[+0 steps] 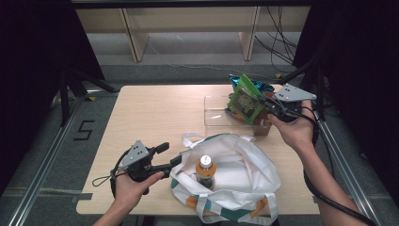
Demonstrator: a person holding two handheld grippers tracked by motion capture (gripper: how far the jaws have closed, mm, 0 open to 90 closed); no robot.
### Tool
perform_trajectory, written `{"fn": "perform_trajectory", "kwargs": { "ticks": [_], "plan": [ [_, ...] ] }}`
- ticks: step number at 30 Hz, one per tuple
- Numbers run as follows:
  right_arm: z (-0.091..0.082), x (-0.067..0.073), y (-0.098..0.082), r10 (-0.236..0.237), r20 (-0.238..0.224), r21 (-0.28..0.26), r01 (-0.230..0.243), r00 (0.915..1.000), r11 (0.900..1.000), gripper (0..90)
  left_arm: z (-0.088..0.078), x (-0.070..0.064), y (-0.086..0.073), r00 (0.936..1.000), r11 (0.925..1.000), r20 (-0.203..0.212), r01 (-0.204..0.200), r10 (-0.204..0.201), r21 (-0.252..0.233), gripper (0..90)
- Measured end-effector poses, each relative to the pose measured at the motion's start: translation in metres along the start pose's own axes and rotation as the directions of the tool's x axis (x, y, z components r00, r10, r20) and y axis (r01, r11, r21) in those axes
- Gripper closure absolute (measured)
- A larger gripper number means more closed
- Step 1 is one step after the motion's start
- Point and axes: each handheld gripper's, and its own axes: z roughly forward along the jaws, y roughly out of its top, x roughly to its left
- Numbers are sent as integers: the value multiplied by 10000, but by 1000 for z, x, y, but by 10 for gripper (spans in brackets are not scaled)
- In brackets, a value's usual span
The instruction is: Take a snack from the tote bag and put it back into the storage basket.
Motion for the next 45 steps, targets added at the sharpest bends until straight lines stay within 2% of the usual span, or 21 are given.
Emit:
{"fn": "perform_trajectory", "kwargs": {
  "ticks": [1,3,5,9,10,13,15,16,20,22,23,26,28,30,32,34,36,40,41,43,45],
  "plan": [
    [2,-2,0,-250,38,-100,251,9997,9996,900,0,0,0,10000,10000,7,-18,18,12,303],
    [3,-1,0,-76,-67,69,77,9999,9999,900,0,-1,0,10000,10000,-17,50,-50,18,303],
    [5,-2,0,-335,90,-15,335,9994,9994,900,0,-1,0,10000,10000,-6,70,-70,13,303],
    [9,-3,-2,-288,114,-18,288,9995,9996,900,0,0,0,10000,10000,10,-53,53,15,303],
    [9,-1,-2,-72,78,66,72,9999,10000,900,0,0,0,10000,10000,12,-53,53,10,303],
    [11,-3,-3,-243,157,-5,243,9996,9997,900,0,0,0,10000,10000,14,-51,51,13,302],
    [12,-1,-4,-1,147,81,0,9999,10000,900,0,0,0,10000,10000,2,-33,33,28,302],
    [13,-3,-4,-156,184,-2,156,9997,9999,900,0,0,0,10000,10000,2,-30,30,29,303],
    [16,-4,-5,-201,196,-5,201,9996,9998,900,0,0,0,10000,10000,15,-39,39,-7,303],
    [18,-3,-6,9,101,98,-10,9999,10000,900,0,1,0,10000,10000,10,-36,36,-10,302],
    [19,-4,-6,-185,201,-13,185,9996,9998,900,-1,1,0,10000,10000,2,-44,44,-1,302],
    [20,-1,-6,38,163,136,-40,9999,9999,900,-1,1,0,10000,10000,-6,-40,40,-8,303],
    [21,-4,-7,-236,209,65,235,9995,9997,900,-1,1,0,10000,10000,-10,-33,33,-13,303],
    [22,-3,-7,-58,159,121,56,9999,9999,900,-1,1,0,10000,10000,-10,-35,35,-6,303],
    [23,-4,-7,-191,208,91,189,9996,9998,900,-1,1,0,10000,10000,-14,-39,39,-3,303],
    [24,-2,-8,16,109,168,-18,9999,9999,900,-1,1,0,10000,10000,-15,-34,34,-10,303],
    [25,-4,-8,-211,235,72,209,9995,9998,900,-1,1,0,10000,10000,-18,-27,27,-14,303],
    [26,-3,-9,67,265,131,-70,9996,9999,900,0,1,-1,10000,9999,64,-5,6,-105,303],
    [27,-4,-10,-110,265,87,108,9996,9999,900,0,1,-1,10000,9999,76,0,1,-114,303],
    [27,-3,-11,66,290,140,-70,9996,9999,900,0,1,-1,10000,9999,71,-1,2,-107,303],
    [28,-4,-11,-71,301,102,68,9995,9999,900,0,2,-1,10000,9999,77,-10,11,-120,303]
  ]
}}
